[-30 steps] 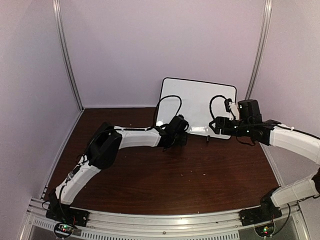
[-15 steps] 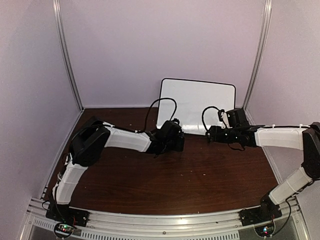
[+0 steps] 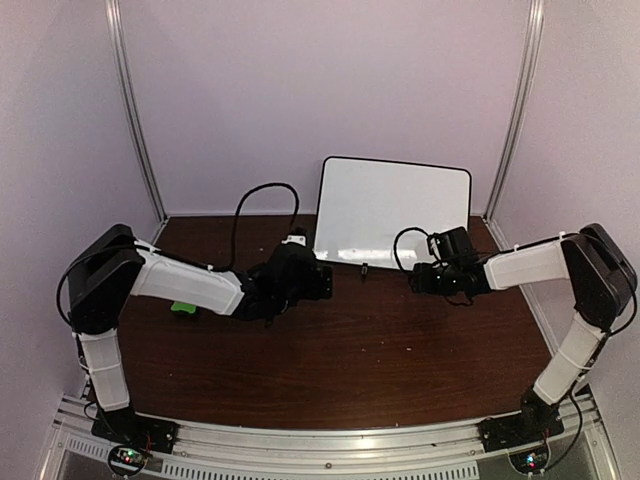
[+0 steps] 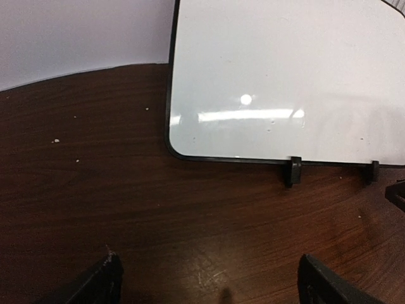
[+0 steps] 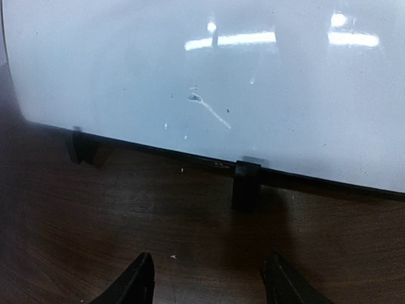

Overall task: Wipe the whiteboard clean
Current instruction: Move the whiteboard to the corner of the board.

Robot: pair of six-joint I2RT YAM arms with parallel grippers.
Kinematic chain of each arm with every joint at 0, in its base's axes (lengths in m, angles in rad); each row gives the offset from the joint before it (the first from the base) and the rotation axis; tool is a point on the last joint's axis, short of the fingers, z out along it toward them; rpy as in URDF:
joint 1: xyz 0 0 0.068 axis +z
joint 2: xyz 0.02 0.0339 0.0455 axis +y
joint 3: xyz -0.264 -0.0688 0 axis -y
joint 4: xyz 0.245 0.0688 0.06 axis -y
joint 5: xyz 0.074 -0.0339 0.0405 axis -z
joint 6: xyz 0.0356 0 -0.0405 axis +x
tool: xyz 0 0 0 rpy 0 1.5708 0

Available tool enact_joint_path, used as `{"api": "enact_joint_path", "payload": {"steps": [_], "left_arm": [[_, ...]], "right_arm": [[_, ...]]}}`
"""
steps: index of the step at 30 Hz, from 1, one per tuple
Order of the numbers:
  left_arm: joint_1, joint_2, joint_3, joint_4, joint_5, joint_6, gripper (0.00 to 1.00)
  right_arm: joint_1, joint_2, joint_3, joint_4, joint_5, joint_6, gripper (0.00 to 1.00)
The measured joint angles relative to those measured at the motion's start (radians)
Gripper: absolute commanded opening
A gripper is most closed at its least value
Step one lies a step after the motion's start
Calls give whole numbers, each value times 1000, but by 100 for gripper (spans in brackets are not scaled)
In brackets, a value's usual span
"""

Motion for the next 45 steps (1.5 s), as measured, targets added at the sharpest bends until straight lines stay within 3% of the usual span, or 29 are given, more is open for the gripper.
{"api": "enact_joint_path", "payload": {"steps": [15,18,28,45], "left_arm": [[10,-289,-303,-3,-105,-55,98],[10,-346,-340,-10,-116,-72,97],[10,-518,-428,-56,-127,-120,98],[9,-698,-526,-156,-142,-162,98]], "right_arm": [[0,174,104,43,102,8,40],[0,192,116,42,113,2,27],[1,217,143,18,172,-9,0],[-51,364,369,-55,172,-60,0]]}}
